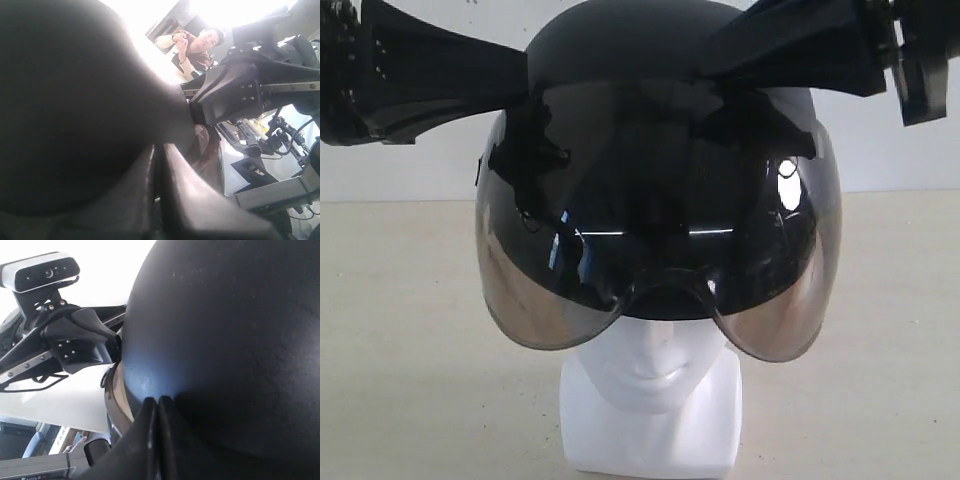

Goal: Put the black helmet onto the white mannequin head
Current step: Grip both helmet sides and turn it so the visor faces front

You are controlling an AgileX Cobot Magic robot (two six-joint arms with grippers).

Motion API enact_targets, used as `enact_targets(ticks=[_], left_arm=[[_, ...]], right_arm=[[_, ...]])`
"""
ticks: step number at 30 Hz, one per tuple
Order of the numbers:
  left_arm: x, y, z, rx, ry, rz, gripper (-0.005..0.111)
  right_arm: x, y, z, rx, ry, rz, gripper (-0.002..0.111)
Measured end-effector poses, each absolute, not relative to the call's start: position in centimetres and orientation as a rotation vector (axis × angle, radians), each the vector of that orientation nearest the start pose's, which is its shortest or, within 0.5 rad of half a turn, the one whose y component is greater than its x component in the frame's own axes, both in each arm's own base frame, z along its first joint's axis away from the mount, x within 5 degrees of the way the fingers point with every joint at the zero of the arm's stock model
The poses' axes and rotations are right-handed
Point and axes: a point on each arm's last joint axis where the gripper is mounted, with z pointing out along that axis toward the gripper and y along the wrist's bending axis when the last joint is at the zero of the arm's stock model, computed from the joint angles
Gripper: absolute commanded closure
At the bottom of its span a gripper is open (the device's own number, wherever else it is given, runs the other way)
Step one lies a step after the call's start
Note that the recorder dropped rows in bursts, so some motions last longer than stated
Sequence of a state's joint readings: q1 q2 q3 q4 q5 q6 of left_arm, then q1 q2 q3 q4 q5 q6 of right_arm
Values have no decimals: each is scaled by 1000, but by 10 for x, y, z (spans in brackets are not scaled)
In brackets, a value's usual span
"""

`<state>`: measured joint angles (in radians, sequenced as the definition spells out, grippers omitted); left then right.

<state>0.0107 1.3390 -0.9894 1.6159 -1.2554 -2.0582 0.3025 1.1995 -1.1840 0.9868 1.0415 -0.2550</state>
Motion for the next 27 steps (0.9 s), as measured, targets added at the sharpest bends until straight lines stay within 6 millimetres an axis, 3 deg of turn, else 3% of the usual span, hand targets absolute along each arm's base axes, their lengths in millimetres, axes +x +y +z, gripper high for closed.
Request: enact_targets(ticks=[11,16,27], left_arm=[[231,-85,326,536,1896,-1491,102],[225,-87,314,601,1953,-1463,102],[219,-87,315,642,1959,-1431,102]], right_arm=[[186,133,381,-460,2390,1315,109],[182,131,347,-508,2553,1261,109],[179,129,349,-527,2525,1230,109]])
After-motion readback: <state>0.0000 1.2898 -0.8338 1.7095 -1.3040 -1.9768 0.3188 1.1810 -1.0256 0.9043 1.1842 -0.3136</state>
